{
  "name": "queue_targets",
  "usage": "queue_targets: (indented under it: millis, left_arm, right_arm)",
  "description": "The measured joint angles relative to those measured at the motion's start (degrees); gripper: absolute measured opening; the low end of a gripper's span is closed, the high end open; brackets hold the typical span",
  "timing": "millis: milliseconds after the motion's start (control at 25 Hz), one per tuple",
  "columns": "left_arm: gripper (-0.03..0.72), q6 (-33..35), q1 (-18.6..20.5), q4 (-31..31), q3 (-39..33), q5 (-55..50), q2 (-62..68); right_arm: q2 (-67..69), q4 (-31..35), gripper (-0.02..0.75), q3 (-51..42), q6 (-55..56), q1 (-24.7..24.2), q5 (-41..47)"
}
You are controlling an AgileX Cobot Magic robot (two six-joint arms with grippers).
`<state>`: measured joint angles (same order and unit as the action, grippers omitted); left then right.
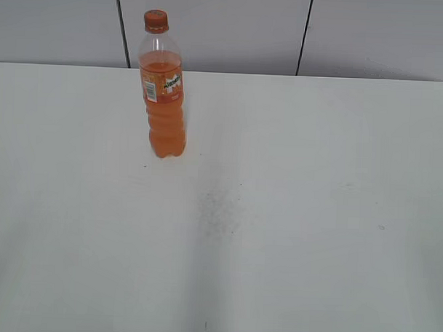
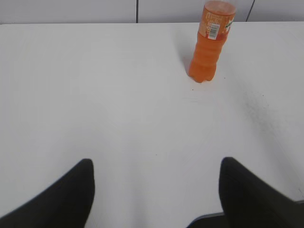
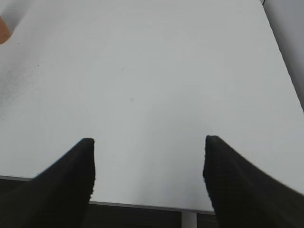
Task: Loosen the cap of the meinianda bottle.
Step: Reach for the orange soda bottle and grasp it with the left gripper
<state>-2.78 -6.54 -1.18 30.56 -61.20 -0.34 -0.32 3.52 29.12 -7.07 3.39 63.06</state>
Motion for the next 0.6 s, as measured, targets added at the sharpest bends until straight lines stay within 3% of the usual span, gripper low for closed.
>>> queue_targets:
  millis: [400,600]
  left_arm:
    - [0.499,0.00,0.00,-0.06,0.06,0.16,0.00]
    - [0.499,0.05,-0.07,-0.12,2.88,8.45,1.29]
  right_arm:
    - [0.00,0.00,0.534,0.00,0.00,0.00,0.00]
    - [0.00,0.00,0.534,0.00,0.00,0.00,0.00]
